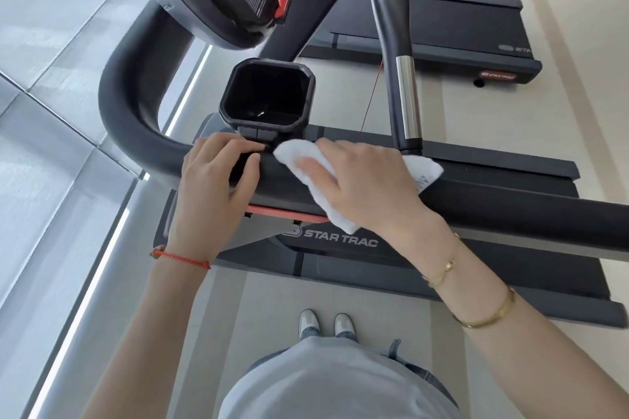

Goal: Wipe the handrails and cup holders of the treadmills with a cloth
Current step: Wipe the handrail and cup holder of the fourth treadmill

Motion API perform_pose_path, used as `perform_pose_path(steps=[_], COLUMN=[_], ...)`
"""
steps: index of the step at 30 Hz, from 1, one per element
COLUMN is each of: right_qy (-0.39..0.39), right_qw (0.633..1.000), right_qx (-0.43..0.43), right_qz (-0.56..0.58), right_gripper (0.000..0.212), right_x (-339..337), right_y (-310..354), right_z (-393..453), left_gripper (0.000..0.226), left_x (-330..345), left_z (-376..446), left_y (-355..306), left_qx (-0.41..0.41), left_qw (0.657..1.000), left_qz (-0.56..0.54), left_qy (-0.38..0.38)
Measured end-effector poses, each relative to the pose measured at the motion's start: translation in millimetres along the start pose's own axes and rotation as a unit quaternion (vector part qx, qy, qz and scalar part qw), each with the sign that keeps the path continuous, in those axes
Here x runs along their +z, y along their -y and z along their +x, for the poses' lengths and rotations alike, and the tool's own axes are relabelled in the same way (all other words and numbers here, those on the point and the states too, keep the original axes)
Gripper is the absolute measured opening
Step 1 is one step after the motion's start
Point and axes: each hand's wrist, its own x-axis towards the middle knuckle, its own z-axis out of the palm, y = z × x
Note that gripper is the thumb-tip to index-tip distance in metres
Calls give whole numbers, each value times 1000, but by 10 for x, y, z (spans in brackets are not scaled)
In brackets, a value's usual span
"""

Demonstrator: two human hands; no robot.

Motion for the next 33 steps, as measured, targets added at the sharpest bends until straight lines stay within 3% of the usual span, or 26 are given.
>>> perform_pose_path(steps=[6, 9, 13, 17, 21, 27, 33], right_qy=[-81, -125, -124, -113, -129, -146, -124], right_qw=[995, 992, 990, 993, 991, 987, 992], right_qx=[-53, -14, 67, 21, -32, 69, -3], right_qz=[7, -3, -22, -17, -2, -18, -11], right_gripper=[43, 39, 38, 37, 41, 47, 46], right_x=[89, 30, 27, 148, 98, 22, 189], right_y=[27, -272, -234, 155, -88, -333, 163], right_z=[-239, -492, -359, -127, -400, -535, -221], left_gripper=[21, 20, 20, 20, 20, 20, 21], left_x=[-5, -2, 5, 14, 19, 27, 25], left_z=[-6, -6, -8, -14, -15, -11, -26], left_y=[-5, -7, -4, 25, 31, 20, 5], left_qx=[2, 4, 11, 19, 19, 15, 11], left_qw=[1000, 1000, 1000, 1000, 1000, 1000, 1000], left_qz=[-1, -4, -2, 3, 0, 0, 2], left_qy=[3, 0, 1, 4, -1, -1, 1])
